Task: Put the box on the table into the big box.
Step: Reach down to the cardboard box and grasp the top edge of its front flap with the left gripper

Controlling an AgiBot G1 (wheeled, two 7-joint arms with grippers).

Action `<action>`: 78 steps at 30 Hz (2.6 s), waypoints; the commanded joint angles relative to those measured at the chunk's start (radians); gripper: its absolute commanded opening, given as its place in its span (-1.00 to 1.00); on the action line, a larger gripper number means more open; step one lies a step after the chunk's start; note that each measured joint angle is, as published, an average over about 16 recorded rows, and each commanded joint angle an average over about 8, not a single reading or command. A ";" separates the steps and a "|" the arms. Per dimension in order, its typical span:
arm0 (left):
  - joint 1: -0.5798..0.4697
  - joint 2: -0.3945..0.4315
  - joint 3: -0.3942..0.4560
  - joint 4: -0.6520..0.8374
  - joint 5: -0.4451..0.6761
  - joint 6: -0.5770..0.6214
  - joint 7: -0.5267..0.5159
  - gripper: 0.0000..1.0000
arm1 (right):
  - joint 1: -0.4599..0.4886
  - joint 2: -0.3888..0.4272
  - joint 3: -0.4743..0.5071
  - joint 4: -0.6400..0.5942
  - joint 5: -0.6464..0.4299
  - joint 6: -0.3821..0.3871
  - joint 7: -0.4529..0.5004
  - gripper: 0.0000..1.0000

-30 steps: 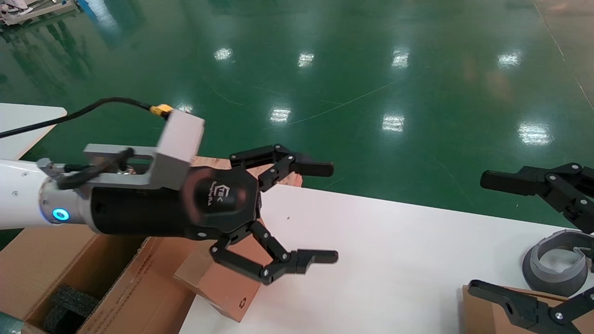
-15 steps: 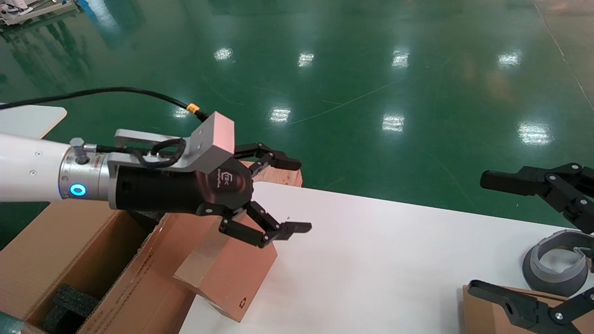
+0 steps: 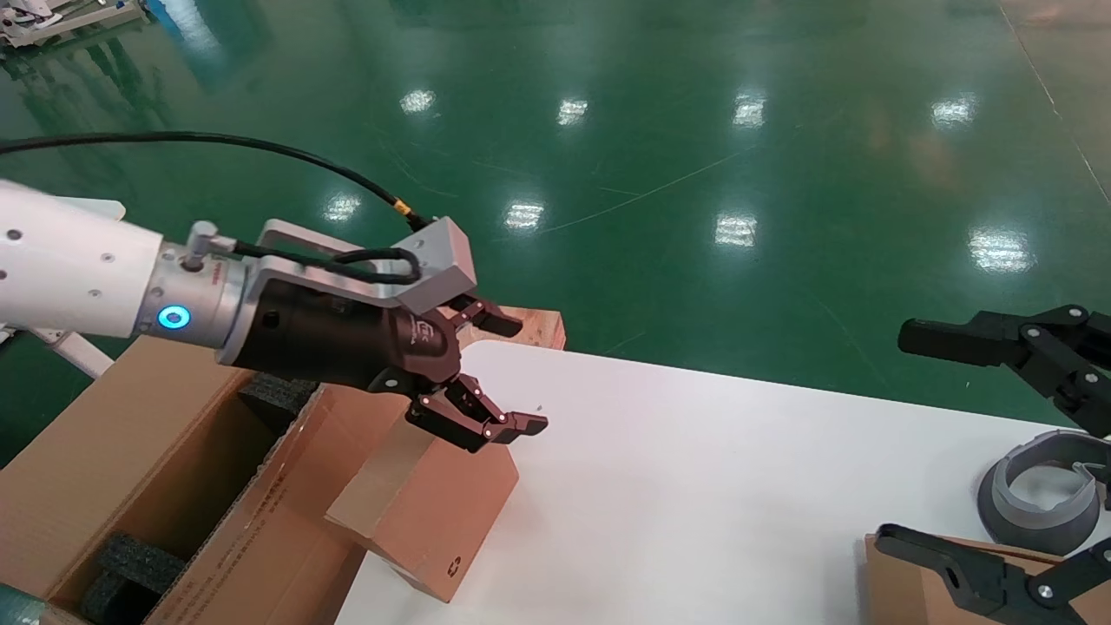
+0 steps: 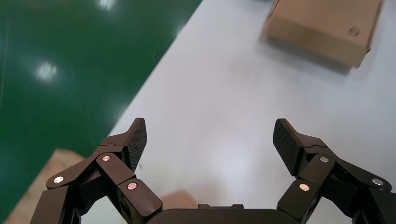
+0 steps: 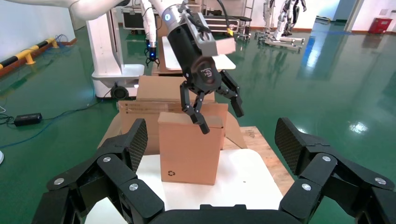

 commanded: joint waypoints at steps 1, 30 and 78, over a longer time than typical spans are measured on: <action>-0.038 0.008 0.037 -0.012 0.042 0.012 -0.062 1.00 | 0.000 0.000 0.000 0.000 0.000 0.000 0.000 1.00; -0.387 0.129 0.511 -0.044 0.288 0.099 -0.553 1.00 | 0.000 0.000 0.000 0.000 0.000 0.000 0.000 1.00; -0.397 0.200 0.718 -0.048 0.291 0.129 -0.733 -1.00 | 0.000 0.000 0.000 0.000 0.000 0.000 0.000 -1.00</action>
